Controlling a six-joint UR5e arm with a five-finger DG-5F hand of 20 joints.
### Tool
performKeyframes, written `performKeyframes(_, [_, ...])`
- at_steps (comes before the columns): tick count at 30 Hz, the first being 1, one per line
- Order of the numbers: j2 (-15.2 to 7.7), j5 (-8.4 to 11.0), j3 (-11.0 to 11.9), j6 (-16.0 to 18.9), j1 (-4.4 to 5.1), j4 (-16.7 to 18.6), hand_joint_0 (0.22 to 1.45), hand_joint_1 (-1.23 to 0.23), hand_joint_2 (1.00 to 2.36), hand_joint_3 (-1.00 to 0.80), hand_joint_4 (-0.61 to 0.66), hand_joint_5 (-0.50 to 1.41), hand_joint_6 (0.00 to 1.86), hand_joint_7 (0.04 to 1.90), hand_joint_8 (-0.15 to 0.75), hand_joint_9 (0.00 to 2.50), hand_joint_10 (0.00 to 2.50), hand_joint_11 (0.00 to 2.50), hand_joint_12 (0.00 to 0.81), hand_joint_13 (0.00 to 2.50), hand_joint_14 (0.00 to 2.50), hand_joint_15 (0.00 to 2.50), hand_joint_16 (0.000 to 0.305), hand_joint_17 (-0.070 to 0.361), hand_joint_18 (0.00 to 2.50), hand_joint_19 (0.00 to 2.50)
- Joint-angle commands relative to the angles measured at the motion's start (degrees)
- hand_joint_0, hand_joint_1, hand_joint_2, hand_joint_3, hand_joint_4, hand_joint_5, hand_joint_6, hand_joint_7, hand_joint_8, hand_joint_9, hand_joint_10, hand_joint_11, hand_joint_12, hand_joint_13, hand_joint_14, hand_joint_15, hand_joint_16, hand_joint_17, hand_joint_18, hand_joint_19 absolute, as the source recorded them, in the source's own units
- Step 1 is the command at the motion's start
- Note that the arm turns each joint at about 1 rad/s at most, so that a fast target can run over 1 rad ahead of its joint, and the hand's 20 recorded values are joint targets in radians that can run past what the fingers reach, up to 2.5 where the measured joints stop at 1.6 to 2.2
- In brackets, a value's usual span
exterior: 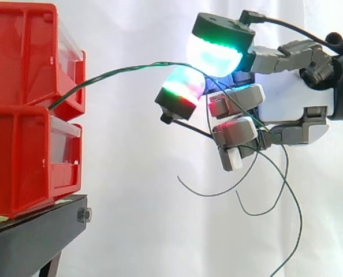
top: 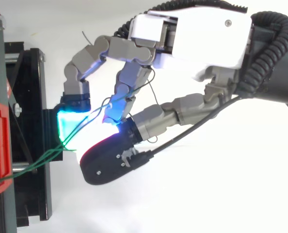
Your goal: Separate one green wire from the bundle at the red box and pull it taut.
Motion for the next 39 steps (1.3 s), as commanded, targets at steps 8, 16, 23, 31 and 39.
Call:
performKeyframes(8, [-0.03, 0.19, -0.04, 0.0, 0.14, 0.41, 0.61, -0.79, 1.0, -0.5, 0.11, -0.19, 0.92, 0.93, 0.278, 1.27, 0.01, 1.52, 0.4, 1.08, 0.03, 1.01, 0.055, 0.123, 0.88, 0.78])
performKeyframes(16, [-0.03, 0.11, -0.13, -0.71, -0.04, 1.11, 0.59, -0.49, 1.0, -0.49, 0.11, -0.18, 0.9, 0.99, 0.27, 1.33, 0.01, 1.53, 0.4, 1.12, 0.03, 1.02, 0.055, 0.124, 0.88, 0.83])
performKeyframes(23, [-0.03, 0.19, -0.04, -1.23, -0.04, 1.11, 0.62, -0.68, 1.02, -0.29, 0.11, -0.19, 0.92, 1.0, 0.264, 1.29, 0.01, 1.53, 0.405, 1.11, 0.03, 1.03, 0.056, 0.126, 0.88, 0.82])
performKeyframes(31, [-0.03, 0.19, -0.13, -1.32, -0.04, 1.11, 0.67, -0.78, 1.02, -0.3, 0.06, -0.2, 0.94, 0.94, 0.263, 1.25, 0.01, 1.53, 0.398, 1.09, 0.03, 1.02, 0.056, 0.126, 0.88, 0.8])
performKeyframes(39, [-0.03, 0.19, -0.13, -1.32, -0.04, 1.11, 0.59, -0.46, 1.0, -0.48, 0.11, -0.18, 0.91, 0.98, 0.274, 1.33, 0.01, 1.53, 0.405, 1.12, 0.03, 1.02, 0.055, 0.125, 0.88, 0.83])
